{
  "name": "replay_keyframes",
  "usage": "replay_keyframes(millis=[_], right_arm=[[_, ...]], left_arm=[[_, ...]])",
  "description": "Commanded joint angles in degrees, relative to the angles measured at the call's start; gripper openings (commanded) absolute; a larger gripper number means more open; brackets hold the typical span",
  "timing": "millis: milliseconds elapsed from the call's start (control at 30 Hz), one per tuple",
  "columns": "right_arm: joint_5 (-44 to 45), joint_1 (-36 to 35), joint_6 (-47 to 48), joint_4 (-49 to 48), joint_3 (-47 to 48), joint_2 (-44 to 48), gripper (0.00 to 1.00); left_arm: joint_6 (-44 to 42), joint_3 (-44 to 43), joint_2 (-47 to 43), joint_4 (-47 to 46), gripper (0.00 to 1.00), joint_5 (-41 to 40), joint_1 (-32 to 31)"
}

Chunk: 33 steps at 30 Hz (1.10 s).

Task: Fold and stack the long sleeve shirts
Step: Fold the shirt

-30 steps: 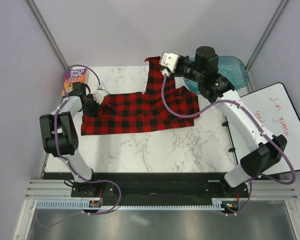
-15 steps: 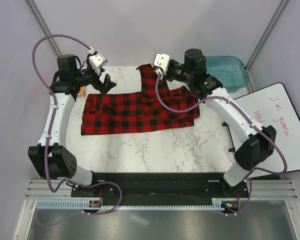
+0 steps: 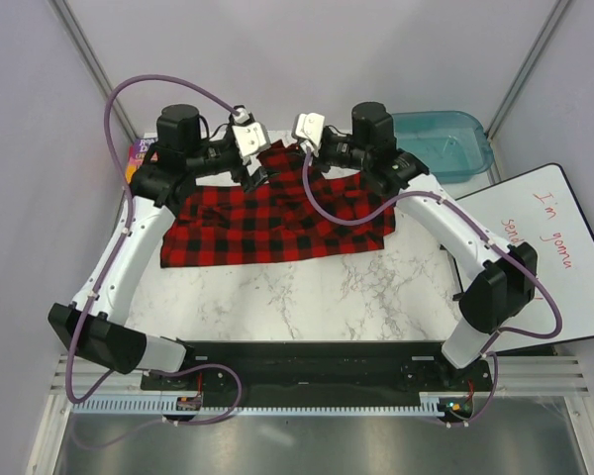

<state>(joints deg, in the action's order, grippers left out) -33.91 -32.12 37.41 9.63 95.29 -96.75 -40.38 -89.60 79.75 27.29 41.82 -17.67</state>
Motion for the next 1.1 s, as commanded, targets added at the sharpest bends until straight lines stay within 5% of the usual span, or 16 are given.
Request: replay_keyframes(millis=[0, 167, 233, 300, 367, 567, 767, 1067], right_arm=[[-3.4, -1.5, 1.3, -1.3, 0.1, 1.7, 0.0], [-3.5, -1.8, 3.2, -0.9, -0.9, 2.9, 0.0], [-1.9, -1.8, 3.5, 0.0, -1.9, 3.9, 0.16], [0.8, -1.1, 2.9, 1.3, -2.8, 5.6, 0.39], [3.1, 1.1, -0.8, 5.7, -2.9, 6.7, 0.54], [5.7, 13.9, -16.7, 14.7, -7.1, 12.0, 0.62], [8.4, 19.6, -24.1, 16.1, -13.4, 10.3, 0.49], [2.7, 21.0, -27.5, 21.5, -3.3, -8.9, 0.27]], left_arm=[[-6.4, 0.2, 1.0, -2.0, 0.89, -3.9, -2.1], [-8.8, 0.0, 3.0, -1.1, 0.27, -5.9, -3.6], [-8.2, -0.5, 3.1, -0.9, 0.08, -6.7, -3.7], [-7.4, -0.6, 3.0, -1.0, 0.02, -7.8, -3.6], [-6.0, -0.2, 2.4, -2.0, 0.02, -8.5, -3.4], [-1.9, 2.4, -0.6, -5.0, 0.02, -2.4, -3.3], [2.4, 6.3, -7.0, -11.2, 0.02, 11.3, -3.3], [9.4, 8.0, -14.8, -12.4, 0.02, 24.6, -3.4]])
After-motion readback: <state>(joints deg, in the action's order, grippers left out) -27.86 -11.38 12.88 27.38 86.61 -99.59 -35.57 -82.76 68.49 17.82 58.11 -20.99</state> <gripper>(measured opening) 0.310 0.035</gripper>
